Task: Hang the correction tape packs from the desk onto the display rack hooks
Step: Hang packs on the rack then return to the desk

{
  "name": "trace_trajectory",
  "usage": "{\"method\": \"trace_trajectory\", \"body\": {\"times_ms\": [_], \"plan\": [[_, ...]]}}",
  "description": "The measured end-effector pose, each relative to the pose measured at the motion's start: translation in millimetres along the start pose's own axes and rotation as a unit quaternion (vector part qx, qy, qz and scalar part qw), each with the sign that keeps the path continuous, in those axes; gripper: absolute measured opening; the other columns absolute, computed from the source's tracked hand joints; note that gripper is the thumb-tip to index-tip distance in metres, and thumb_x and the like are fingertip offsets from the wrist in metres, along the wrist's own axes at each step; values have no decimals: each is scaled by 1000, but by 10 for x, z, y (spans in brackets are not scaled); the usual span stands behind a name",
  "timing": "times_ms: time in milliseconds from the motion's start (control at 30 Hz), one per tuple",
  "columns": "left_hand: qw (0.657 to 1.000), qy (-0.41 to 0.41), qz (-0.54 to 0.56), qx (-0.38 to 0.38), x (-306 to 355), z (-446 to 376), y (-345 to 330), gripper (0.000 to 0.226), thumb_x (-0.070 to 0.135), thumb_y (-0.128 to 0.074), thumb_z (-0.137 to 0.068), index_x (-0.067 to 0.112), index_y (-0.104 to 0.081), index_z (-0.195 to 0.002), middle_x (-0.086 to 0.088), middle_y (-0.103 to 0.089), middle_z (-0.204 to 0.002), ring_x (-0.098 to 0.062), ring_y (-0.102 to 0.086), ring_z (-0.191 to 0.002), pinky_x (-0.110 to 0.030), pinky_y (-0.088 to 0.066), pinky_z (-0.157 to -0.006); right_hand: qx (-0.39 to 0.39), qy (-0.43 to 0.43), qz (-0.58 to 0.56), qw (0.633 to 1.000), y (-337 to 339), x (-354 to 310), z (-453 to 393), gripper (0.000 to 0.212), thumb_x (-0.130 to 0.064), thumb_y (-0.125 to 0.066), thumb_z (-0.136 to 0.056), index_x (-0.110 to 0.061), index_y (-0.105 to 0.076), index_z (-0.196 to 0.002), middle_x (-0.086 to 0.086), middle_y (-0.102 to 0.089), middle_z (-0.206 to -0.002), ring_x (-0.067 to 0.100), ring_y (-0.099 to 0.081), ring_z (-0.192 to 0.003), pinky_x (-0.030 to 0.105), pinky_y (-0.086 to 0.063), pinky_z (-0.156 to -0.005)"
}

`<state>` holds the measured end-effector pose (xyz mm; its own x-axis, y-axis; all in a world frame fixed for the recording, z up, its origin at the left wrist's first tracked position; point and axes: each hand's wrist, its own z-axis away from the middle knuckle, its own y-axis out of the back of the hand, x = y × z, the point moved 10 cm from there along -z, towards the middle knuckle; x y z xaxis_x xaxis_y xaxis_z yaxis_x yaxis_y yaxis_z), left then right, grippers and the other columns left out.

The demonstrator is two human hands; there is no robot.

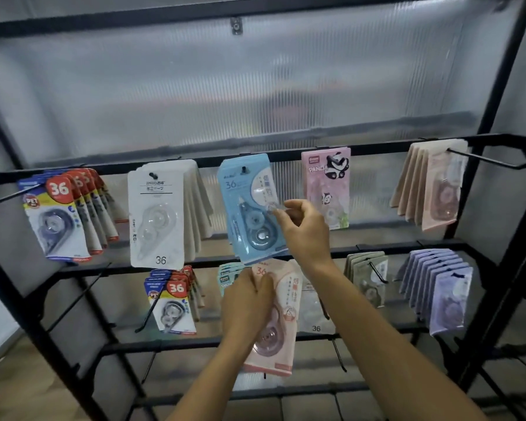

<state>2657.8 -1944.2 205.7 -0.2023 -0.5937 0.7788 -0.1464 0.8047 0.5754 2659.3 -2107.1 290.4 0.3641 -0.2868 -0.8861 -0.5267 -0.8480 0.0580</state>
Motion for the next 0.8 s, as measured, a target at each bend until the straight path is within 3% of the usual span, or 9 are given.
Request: {"method": "trace_trajectory", "body": {"times_ms": [67,233,433,600,733,800], "plan": [[1000,-2,0,-8,103,30,-129,22,34,-47,-93,17,-57,-84,3,-62,-77,-20,-58,-76,-31,-40,-65,3,6,27,1000,162,42,0,20,-21,-63,-91,-12,-60,-108,-15,-59,-85,-4,-57,-79,2,-46,-66],[999,-1,41,-25,430,130,-458,21,34,-48,-93,19,-54,-80,6,-58,-74,-20,-56,-76,-33,-38,-65,1,10,77,997,624,142,-15,13,-14,-59,-91,-14,-65,-103,-13,-61,-85,-2,-59,-81,9,-46,-75],[992,-10,107,-63,814,285,-849,23,35,-46,-97,17,-60,-90,-1,-67,-86,-20,-64,-82,-46,-52,-80,9,2,105,994,1130,270,-11,12,-14,-58,-92,-17,-66,-101,-17,-60,-83,-6,-58,-80,6,-46,-72],[985,-55,154,-47,1193,333,-969,24,33,-44,-98,18,-55,-83,-2,-63,-77,-23,-61,-73,-40,-50,-67,41,8,112,993,1556,255,-6,8,-15,-60,-90,-20,-66,-90,-20,-60,-75,-7,-57,-72,4,-44,-64],[975,-107,192,-30,1547,339,-1028,21,31,-46,-99,19,-53,-82,2,-59,-71,-9,-56,-59,-27,-47,-54,59,20,88,994,1849,139,15,8,-24,-58,-92,-20,-64,-94,-7,-66,-84,9,-63,-82,32,-55,-76],[965,-131,224,-40,1746,354,-1095,21,30,-47,-99,18,-53,-82,1,-58,-70,-9,-54,-57,-28,-47,-54,67,29,77,994,1986,53,14,10,-21,-58,-92,-20,-61,-101,-1,-66,-95,15,-65,-90,40,-56,-81]]}}
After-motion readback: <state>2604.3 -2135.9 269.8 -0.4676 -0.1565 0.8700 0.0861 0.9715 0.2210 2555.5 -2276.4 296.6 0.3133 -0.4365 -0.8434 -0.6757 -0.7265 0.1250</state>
